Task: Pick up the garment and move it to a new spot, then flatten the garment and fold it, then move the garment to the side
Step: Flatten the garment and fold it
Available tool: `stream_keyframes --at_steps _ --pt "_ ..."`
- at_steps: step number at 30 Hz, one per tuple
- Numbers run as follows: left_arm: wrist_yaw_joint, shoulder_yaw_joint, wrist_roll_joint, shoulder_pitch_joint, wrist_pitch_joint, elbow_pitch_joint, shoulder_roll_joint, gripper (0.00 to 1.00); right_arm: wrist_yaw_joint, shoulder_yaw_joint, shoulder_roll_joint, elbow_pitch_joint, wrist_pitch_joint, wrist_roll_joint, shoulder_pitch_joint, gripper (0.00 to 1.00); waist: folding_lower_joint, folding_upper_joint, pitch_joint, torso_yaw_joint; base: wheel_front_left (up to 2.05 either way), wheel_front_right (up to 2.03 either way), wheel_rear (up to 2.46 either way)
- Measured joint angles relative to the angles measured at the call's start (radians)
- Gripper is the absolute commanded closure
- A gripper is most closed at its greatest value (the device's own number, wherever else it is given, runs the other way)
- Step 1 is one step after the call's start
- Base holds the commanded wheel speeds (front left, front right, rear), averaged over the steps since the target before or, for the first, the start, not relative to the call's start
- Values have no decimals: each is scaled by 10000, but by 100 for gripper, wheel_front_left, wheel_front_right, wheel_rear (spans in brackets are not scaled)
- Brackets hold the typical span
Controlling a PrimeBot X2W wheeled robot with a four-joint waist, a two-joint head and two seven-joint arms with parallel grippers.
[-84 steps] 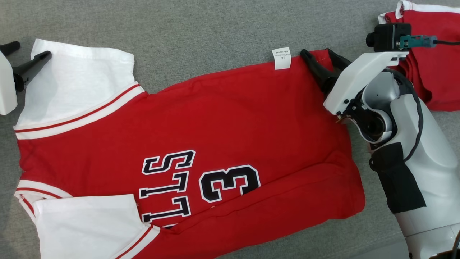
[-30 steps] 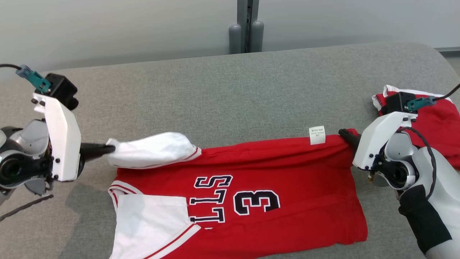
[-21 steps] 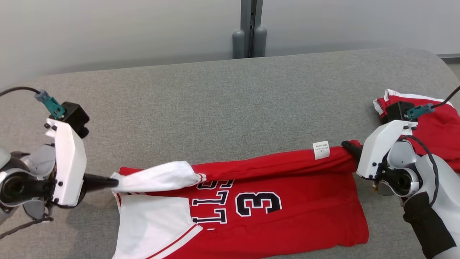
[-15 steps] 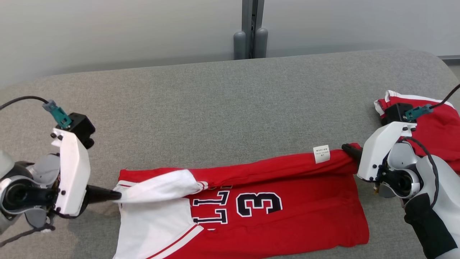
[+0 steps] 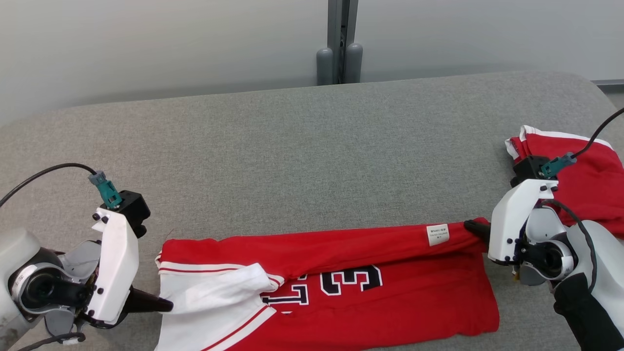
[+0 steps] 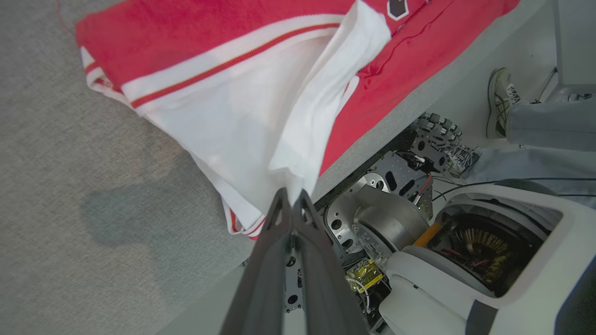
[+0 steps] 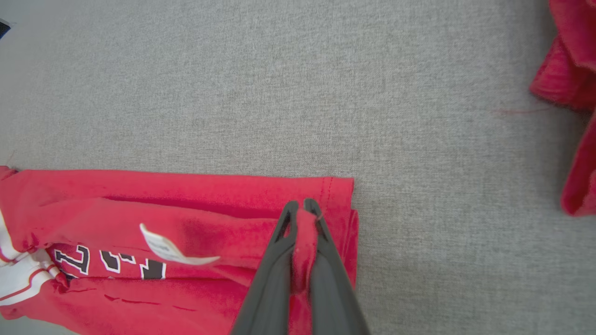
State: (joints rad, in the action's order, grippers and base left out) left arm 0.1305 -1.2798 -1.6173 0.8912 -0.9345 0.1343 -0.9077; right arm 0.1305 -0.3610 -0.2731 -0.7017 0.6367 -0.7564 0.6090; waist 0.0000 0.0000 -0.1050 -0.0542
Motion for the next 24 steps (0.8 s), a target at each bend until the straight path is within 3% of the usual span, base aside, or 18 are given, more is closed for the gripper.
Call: stream_keyframes --at_steps 19,20,21,22,24 --pt "0 -6 -23 -691 -290 44 391 100 0 -21 -117 98 894 217 -239 100 0 0 68 13 0 0 0" --pt "0 -6 -21 -700 -290 56 414 89 0 -8 -115 86 894 245 -239 84 0 0 67 13 0 0 0" --pt "0 -4 -21 -725 -288 61 435 51 0 10 -109 77 892 253 -240 51 0 0 61 12 0 0 0" --pt "0 -4 -21 -760 -270 75 451 0 0 38 -102 61 884 286 -241 0 0 0 50 13 0 0 0" --pt "0 19 -17 -825 -151 127 489 0 0 107 -73 12 832 360 -241 0 0 0 29 21 0 0 0"
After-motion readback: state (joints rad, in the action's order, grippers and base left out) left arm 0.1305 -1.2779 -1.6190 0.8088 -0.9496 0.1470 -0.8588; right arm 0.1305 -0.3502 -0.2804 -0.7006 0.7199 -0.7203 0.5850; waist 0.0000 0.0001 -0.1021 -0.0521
